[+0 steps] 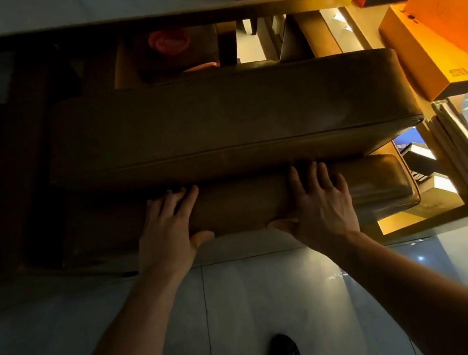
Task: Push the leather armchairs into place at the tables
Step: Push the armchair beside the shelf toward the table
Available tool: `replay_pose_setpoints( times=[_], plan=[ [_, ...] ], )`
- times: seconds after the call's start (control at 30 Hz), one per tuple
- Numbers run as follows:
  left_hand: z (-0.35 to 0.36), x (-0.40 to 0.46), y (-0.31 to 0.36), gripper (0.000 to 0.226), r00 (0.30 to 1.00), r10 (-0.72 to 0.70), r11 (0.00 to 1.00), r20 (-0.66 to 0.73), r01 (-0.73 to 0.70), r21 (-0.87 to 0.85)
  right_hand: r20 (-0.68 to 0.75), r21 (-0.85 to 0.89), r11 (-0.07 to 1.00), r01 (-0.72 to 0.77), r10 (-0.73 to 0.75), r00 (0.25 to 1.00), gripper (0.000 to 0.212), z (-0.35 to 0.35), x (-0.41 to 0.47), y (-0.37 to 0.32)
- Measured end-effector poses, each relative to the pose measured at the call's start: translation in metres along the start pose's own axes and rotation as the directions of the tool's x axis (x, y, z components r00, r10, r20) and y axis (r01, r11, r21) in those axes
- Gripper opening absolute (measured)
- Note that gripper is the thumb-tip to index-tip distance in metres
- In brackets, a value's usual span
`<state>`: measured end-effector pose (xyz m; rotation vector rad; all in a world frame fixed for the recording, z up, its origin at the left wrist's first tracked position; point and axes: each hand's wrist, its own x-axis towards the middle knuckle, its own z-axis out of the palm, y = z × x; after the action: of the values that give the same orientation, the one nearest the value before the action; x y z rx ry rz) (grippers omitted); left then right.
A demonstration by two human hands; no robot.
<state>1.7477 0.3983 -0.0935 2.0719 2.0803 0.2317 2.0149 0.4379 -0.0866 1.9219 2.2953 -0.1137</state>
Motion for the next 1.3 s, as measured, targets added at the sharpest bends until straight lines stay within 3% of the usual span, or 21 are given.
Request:
replay_pose_setpoints(
  times=[0.93, 1.3],
  plan=[
    [0.005, -0.030, 0.005, 0.087, 0.999, 0.002, 1.000, -0.043, -0.003, -0.030, 0.017, -0.004, 1.000, 0.015, -0.015, 1.000, 0.112, 0.006, -0.029, 0.001],
    [-0.002, -0.031, 0.012, 0.083, 0.999, -0.038, 0.998, 0.011, 0.039, -0.047, 0.006, 0.019, 0.999, 0.025, -0.025, 1.000, 0.113, 0.006, -0.032, 0.000]
  ],
)
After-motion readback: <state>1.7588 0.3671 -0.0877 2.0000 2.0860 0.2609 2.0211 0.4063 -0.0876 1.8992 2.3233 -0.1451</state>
